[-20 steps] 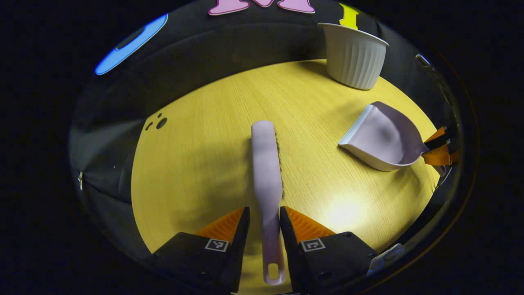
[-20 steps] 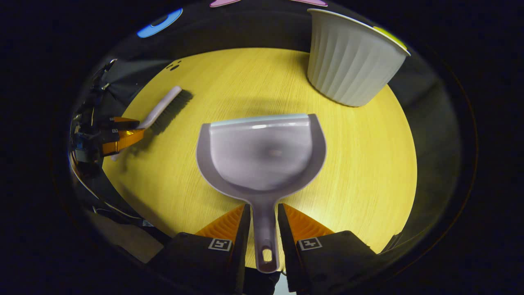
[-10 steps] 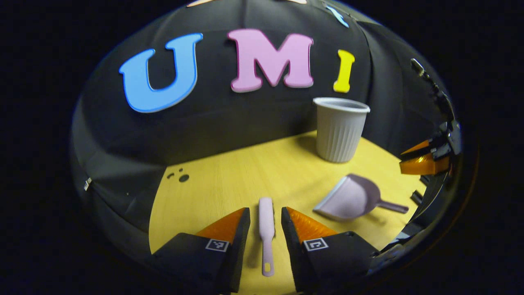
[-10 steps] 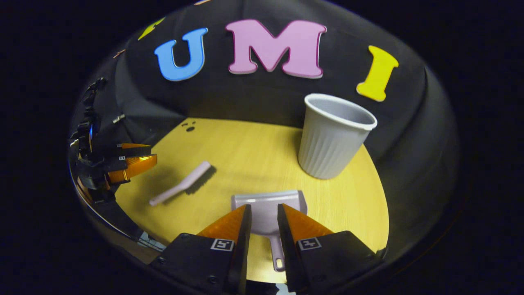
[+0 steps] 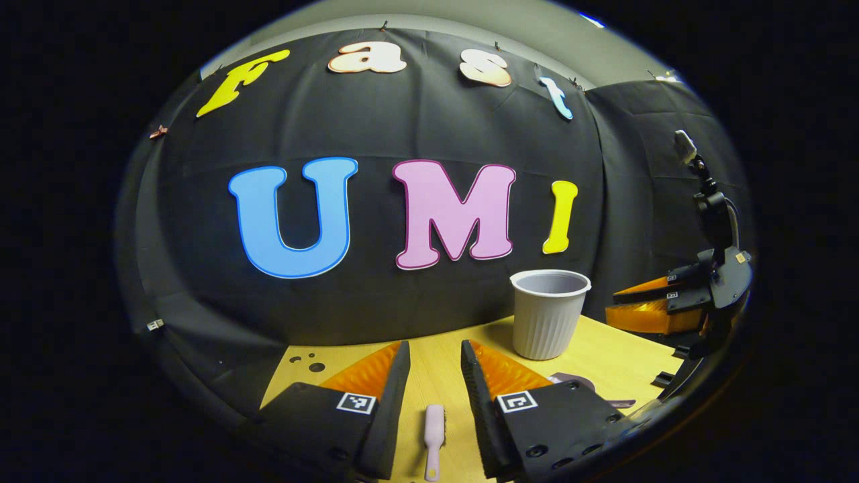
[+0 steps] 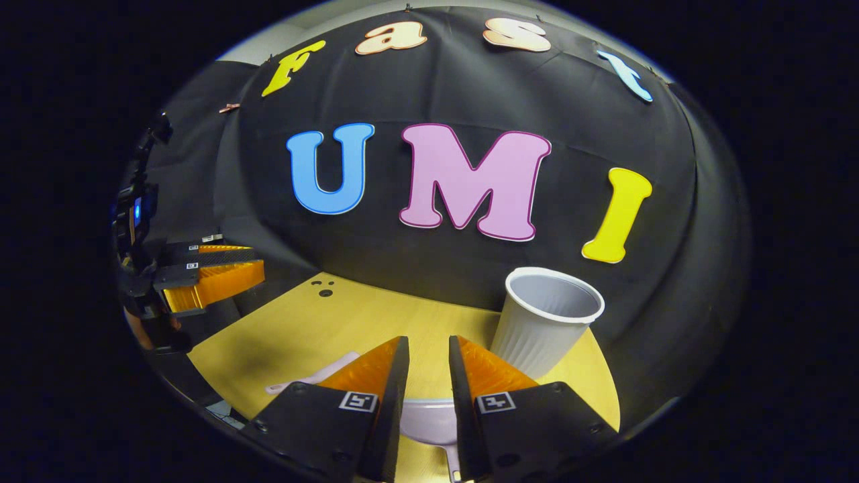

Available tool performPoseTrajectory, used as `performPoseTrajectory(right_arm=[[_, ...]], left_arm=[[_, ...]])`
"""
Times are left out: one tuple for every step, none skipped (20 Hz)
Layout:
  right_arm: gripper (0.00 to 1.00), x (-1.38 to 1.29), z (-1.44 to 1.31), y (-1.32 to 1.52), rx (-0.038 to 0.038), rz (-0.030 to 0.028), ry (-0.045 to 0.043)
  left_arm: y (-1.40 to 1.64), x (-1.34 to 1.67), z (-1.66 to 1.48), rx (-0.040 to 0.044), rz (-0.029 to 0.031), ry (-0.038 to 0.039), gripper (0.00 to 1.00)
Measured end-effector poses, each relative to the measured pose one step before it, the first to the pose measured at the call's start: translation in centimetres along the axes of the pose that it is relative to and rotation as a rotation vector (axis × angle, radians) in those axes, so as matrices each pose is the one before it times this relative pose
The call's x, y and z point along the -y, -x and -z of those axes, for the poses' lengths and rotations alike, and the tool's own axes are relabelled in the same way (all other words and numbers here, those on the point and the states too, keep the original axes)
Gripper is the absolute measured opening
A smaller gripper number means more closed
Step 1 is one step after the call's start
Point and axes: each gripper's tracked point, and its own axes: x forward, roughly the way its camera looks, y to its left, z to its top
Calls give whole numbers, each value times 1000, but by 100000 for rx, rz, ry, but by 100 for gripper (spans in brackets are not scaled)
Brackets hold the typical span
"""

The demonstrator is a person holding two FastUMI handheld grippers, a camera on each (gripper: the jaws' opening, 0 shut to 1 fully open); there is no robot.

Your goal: Pick up the small broom and dustpan from the desktop, sweep the trash into the dustpan with the broom, and then empty the trash into the garbage bin.

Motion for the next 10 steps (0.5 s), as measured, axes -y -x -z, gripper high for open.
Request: performPoseTrajectory(right_arm=[[39,-388,-255,54,386,-1250,-78],[39,-285,-238,11,521,-610,802],[39,-155,-151,46,28,-1093,938],[39,-4,30,151,210,-1209,775],[39,-138,45,114,91,-1592,77],[39,92,57,1,-164,-1398,-88],[39,200,39,16,63,-1236,-324],[39,41,121,36,-430,-1343,171],[42,14,313,-26,-1074,-1576,695],[39,153,372,169,-1082,-1603,846]], left_arm=[[285,266,52,-147,-272,35,51],[136,177,-25,-438,-695,99,51],[93,97,-26,-249,-1452,375,51],[263,165,247,-605,-1627,768,51],[159,42,248,-687,-1989,744,51],[25,-93,243,-1048,-2418,600,51],[79,-87,375,-1187,-2277,455,51],[94,-125,-61,-451,-1585,-15,51],[169,185,-4,79,-1731,-227,52],[211,125,-97,48,-1949,-115,52]])
